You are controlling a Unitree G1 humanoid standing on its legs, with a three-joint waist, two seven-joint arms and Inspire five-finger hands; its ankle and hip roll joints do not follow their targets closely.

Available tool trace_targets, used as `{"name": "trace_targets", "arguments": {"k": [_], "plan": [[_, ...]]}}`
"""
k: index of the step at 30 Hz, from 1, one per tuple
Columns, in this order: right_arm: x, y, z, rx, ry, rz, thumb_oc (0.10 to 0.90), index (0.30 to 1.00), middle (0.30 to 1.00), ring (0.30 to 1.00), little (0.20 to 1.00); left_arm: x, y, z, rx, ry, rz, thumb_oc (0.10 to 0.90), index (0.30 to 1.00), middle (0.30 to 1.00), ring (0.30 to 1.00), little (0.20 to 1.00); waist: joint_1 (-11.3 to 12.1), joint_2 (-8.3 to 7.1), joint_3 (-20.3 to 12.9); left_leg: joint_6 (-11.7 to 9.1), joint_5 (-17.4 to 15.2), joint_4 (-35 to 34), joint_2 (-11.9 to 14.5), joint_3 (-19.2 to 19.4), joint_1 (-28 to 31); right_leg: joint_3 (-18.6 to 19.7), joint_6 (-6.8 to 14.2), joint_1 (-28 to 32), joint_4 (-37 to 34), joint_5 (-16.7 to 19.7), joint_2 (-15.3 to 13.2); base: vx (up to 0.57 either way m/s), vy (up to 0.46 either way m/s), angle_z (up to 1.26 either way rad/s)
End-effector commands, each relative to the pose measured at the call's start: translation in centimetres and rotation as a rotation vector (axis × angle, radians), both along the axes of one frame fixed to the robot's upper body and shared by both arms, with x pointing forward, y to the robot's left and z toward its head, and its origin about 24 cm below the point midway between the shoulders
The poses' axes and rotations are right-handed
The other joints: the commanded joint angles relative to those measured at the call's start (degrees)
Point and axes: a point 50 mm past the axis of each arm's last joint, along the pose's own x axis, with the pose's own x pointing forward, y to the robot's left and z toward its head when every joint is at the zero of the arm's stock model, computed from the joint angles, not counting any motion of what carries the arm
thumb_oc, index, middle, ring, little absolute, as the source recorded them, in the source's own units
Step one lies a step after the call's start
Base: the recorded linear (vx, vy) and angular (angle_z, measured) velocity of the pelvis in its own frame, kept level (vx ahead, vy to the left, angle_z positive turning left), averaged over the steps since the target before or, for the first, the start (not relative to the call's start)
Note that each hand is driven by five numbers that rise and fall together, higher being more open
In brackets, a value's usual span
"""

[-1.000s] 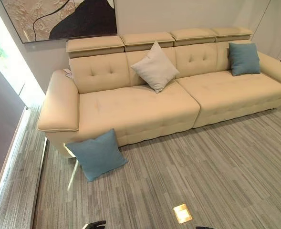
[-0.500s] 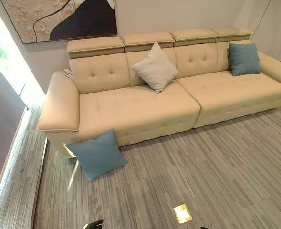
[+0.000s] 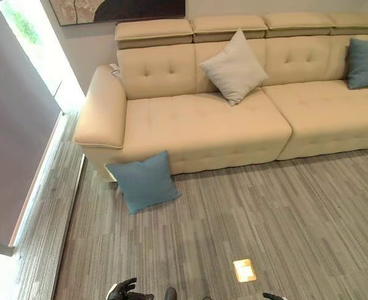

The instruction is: Pick up all the scattered cushions and arrange them neatly on the sofa.

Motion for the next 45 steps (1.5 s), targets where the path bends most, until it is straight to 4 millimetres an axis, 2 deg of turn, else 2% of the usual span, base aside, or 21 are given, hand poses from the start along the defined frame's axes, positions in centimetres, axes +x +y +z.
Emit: {"name": "trace_targets", "arguments": {"k": [1, 4, 5, 9, 11, 12, 13, 14, 17, 18, 21, 23, 25, 27, 31, 33, 35, 37, 39, 43, 45], "plan": [[1.0, -1.2, 0.6, -0.043, -0.047, -0.04, 0.8, 0.9, 0.9, 0.9, 0.9, 0.0, 0.2, 0.0, 0.027, 0.009, -0.025, 0.8, 0.9, 0.9, 0.9, 0.9, 0.0, -2.57, -0.7, 3.0, -8.0, 2.2, 2.1, 9.6, 0.9, 2.4, 8.0, 0.0, 0.4, -0.5, -3.9, 0.07, 0.066, 0.73], [0.9, -1.1, 0.5, -0.039, -0.043, -0.043, 0.8, 0.9, 0.9, 0.9, 0.9, -0.6, 0.3, -0.2, 0.027, 0.031, -0.019, 0.8, 0.9, 0.9, 0.9, 0.9, 0.0, -2.59, -0.9, 3.5, -8.4, 1.8, 2.1, 10.8, 1.7, 2.1, 8.1, 0.5, 0.4, -0.6, -3.8, 0.09, 0.068, 0.39], [0.6, -0.6, 0.3, -0.027, -0.023, -0.031, 0.8, 0.9, 0.9, 0.9, 0.9, -1.1, 0.8, -0.2, 0.03, 0.044, 0.006, 0.8, 0.9, 0.9, 0.9, 0.9, 0.4, -2.81, -1.4, 4.6, -8.5, -0.7, 1.1, 9.4, 3.1, 2.0, 8.5, 1.1, 0.5, -0.5, -3.8, 0.13, 0.099, 0.18], [0.7, -0.3, 0.2, -0.02, -0.019, -0.01, 0.8, 0.9, 0.9, 0.9, 0.9, -1.2, 1.0, -0.2, 0.032, 0.045, 0.009, 0.8, 0.9, 0.9, 0.9, 0.9, 1.0, -2.61, -2.1, 5.5, -7.8, -3.7, 0.1, 8.6, 4.5, 2.3, 9.0, 0.2, 3.6, -1.4, -4.6, 0.13, 0.154, 0.05], [0.9, -0.1, 0.2, -0.016, -0.025, 0.006, 0.8, 0.9, 0.9, 0.9, 0.9, -0.8, 1.1, 0.0, 0.036, 0.031, 0.005, 0.8, 0.9, 0.9, 0.9, 0.9, 1.2, -2.0, -1.4, 6.2, -7.6, -5.4, -0.3, 7.9, 6.0, 2.6, 9.2, -1.6, 9.1, -2.4, -5.7, 0.06, 0.183, -0.02], [1.4, 0.1, 0.3, -0.011, -0.034, 0.017, 0.8, 0.9, 0.9, 0.9, 0.9, -0.4, 1.1, 0.1, 0.043, 0.02, -0.011, 0.8, 0.9, 0.9, 0.9, 0.9, 1.3, -1.21, -0.4, 7.2, -7.5, -6.6, -0.8, 6.9, 7.4, 3.0, 9.6, -4.2, 16.0, -2.2, -7.5, 0.06, 0.198, 0.01], [1.4, 0.1, 0.3, -0.011, -0.034, 0.017, 0.8, 0.9, 0.9, 0.9, 0.9, -0.4, 1.1, 0.1, 0.043, 0.02, -0.011, 0.8, 0.9, 0.9, 0.9, 0.9, 1.3, -1.2, -0.5, 7.2, -7.5, -6.5, -0.8, 6.9, 7.1, 3.0, 9.6, -4.4, 15.9, -2.1, -7.5, 0.08, 0.239, 0.03], [2.0, 0.5, 0.3, -0.005, -0.046, 0.033, 0.8, 0.9, 0.9, 0.9, 0.9, -0.2, 1.3, 0.2, 0.056, 0.019, -0.031, 0.8, 0.9, 0.9, 0.9, 0.9, 0.5, -0.76, 0.7, 7.8, -7.3, -7.0, -1.0, 5.6, 8.4, 4.6, 9.7, -7.5, 22.6, 0.7, -8.4, 0.04, 0.105, 0.11], [2.2, 0.7, 0.3, 0.001, -0.058, 0.038, 0.8, 0.9, 0.9, 0.9, 0.9, 0.1, 1.3, 0.3, 0.055, 0.008, -0.034, 0.8, 0.9, 0.9, 0.9, 0.9, -0.1, -0.14, 0.9, 7.8, -7.3, -7.2, -0.7, 4.1, 8.8, 7.6, 9.1, -10.0, 25.0, 0.5, -6.8, 0.13, 0.078, 0.27], [2.1, 0.8, 0.3, 0.01, -0.058, 0.034, 0.8, 0.9, 0.9, 0.9, 0.9, 0.4, 1.3, 0.4, 0.053, -0.003, -0.042, 0.8, 0.9, 0.9, 0.9, 0.9, -1.1, -0.17, 0.9, 7.7, -7.9, -7.3, -0.9, 2.1, 10.2, 11.7, 8.0, -11.3, 23.2, -2.0, -2.8, 0.2, 0.021, 0.5], [1.9, 0.8, 0.2, 0.011, -0.048, 0.035, 0.8, 0.9, 0.9, 0.9, 0.9, 0.2, 1.4, 0.3, 0.053, 0.007, -0.048, 0.8, 0.9, 0.9, 0.9, 0.9, -1.3, -0.84, 0.6, 7.5, -8.4, -7.5, -1.6, 0.7, 10.9, 13.0, 8.1, -10.9, 17.7, -1.4, -1.0, 0.2, -0.035, 0.62], [1.9, 1.0, 0.2, 0.013, -0.042, 0.045, 0.8, 0.9, 0.9, 0.9, 0.9, -0.1, 1.5, 0.2, 0.055, 0.02, -0.038, 0.8, 0.9, 0.9, 0.9, 0.9, -1.6, -1.35, 0.4, 7.3, -8.9, -7.9, -2.4, -0.8, 12.0, 12.8, 8.3, -12.9, 13.0, 1.1, 0.2, 0.25, -0.045, 0.29], [1.9, 0.9, 0.2, 0.012, -0.041, 0.042, 0.8, 0.9, 0.9, 0.9, 0.9, -0.1, 1.5, 0.2, 0.054, 0.02, -0.035, 0.8, 0.9, 0.9, 0.9, 0.9, -1.9, -1.39, 0.5, 7.1, -9.1, -7.9, -2.6, -1.7, 12.5, 12.9, 8.5, -13.3, 12.2, 1.6, 0.5, 0.24, -0.049, 0.46], [1.1, 0.6, 0.1, 0.012, -0.032, 0.022, 0.8, 0.9, 0.9, 0.9, 0.9, -0.9, 1.6, 0.0, 0.053, 0.045, -0.034, 0.8, 0.9, 0.9, 0.9, 0.9, -2.1, -1.75, 0.0, 6.3, -10.7, -7.4, -2.7, -3.7, 14.5, 13.1, 7.7, -10.2, 10.0, 1.2, 0.6, 0.36, -0.134, 0.56], [1.5, 0.2, 0.3, 0.007, -0.061, -0.004, 0.8, 0.9, 0.9, 0.9, 0.9, -1.1, 1.2, -0.1, 0.041, 0.055, -0.047, 0.8, 0.9, 0.9, 0.9, 0.9, -2.1, -2.08, -0.6, 3.8, -12.2, 0.7, -1.6, -1.9, 12.7, 11.7, 6.7, -6.5, 7.9, 0.4, 0.0, 0.2, -0.104, 0.81], [2.2, 0.0, 0.6, 0.002, -0.082, 0.0, 0.8, 0.9, 0.9, 0.9, 0.9, -0.6, 1.0, 0.0, 0.036, 0.038, -0.051, 0.8, 0.9, 0.9, 0.9, 0.9, -1.7, -2.87, 0.5, 2.1, -10.3, 10.2, -1.6, 0.8, 7.2, 11.7, 6.1, -4.8, 6.5, 0.4, -0.6, 0.06, -0.065, 0.12], [2.6, 0.1, 0.6, 0.005, -0.091, 0.003, 0.8, 0.9, 0.9, 0.9, 0.9, -0.1, 0.9, 0.1, 0.036, 0.021, -0.045, 0.8, 0.9, 0.9, 0.9, 0.9, -1.4, -3.67, 0.9, 2.4, -10.5, 14.4, -0.3, 4.3, 3.7, 11.6, 5.6, -3.3, 5.2, 0.0, -1.3, 0.09, -0.057, 0.08], [2.5, 0.2, 0.6, 0.001, -0.082, 0.014, 0.8, 0.9, 0.9, 0.9, 0.9, 0.2, 0.9, 0.2, 0.038, 0.014, -0.052, 0.8, 0.9, 0.9, 0.9, 0.9, -1.0, -4.32, 0.9, 3.5, -12.0, 12.9, 0.7, 6.7, 1.3, 11.2, 5.8, -2.2, 3.8, -0.4, -1.9, 0.18, -0.015, 0.16], [2.4, 0.2, 0.5, -0.004, -0.077, 0.022, 0.8, 0.9, 0.9, 0.9, 0.9, 0.2, 0.8, 0.2, 0.04, 0.017, -0.064, 0.8, 0.9, 0.9, 0.9, 0.9, -0.7, -4.5, 0.6, 4.0, -11.5, 8.5, 0.5, 6.7, 0.1, 11.3, 6.2, -1.5, 2.5, -0.6, -1.5, 0.19, 0.021, 0.14], [2.2, 0.0, 0.5, -0.024, -0.06, 0.026, 0.8, 0.9, 0.9, 0.9, 0.9, 0.4, 0.9, 0.2, 0.043, 0.009, -0.051, 0.8, 0.9, 0.9, 0.9, 0.9, 0.5, -3.65, 0.6, 3.0, -4.2, -0.9, 1.2, 5.7, -4.1, 12.8, 6.5, -0.2, 0.6, -1.9, 0.9, 0.18, 0.065, 0.1], [2.0, 0.0, 0.4, -0.024, -0.049, 0.024, 0.8, 0.9, 0.9, 0.9, 0.9, 0.2, 0.9, 0.2, 0.042, 0.018, -0.048, 0.8, 0.9, 0.9, 0.9, 0.9, 0.6, -3.61, 0.2, 3.2, -4.1, -1.7, 1.2, 5.7, -3.5, 13.1, 6.6, 0.1, 0.5, -2.1, 1.1, 0.22, 0.112, -0.14]]}}
